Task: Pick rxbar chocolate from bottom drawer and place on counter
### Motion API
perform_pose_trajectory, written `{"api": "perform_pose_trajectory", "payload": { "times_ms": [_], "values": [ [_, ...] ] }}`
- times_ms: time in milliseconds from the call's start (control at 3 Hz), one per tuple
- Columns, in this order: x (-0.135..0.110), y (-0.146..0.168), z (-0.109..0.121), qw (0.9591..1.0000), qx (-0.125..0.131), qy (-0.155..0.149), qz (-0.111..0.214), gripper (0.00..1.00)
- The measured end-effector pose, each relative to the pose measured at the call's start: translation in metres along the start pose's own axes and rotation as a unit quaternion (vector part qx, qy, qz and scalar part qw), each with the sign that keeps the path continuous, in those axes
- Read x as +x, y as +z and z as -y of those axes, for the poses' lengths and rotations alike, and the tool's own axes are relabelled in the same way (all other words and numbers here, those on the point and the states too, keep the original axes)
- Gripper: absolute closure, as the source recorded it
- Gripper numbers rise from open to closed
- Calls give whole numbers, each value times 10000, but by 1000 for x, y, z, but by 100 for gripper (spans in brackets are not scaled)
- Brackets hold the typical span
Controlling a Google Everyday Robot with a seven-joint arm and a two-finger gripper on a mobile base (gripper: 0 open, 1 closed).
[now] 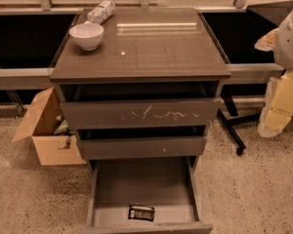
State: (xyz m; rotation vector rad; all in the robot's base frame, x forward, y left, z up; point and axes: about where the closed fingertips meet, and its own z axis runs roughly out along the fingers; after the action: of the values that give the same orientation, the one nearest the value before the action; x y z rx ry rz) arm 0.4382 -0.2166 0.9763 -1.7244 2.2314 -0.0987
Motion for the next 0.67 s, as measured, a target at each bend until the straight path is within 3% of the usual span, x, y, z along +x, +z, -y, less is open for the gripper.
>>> {"api": "perform_pose_trajectory", "payload": {
  "times_ms": [333,667],
  "values": [
    [-1,0,0,10000,31,-5,26,0],
    [-2,33,-4,9993,-153,-40,335,0]
  ]
}}
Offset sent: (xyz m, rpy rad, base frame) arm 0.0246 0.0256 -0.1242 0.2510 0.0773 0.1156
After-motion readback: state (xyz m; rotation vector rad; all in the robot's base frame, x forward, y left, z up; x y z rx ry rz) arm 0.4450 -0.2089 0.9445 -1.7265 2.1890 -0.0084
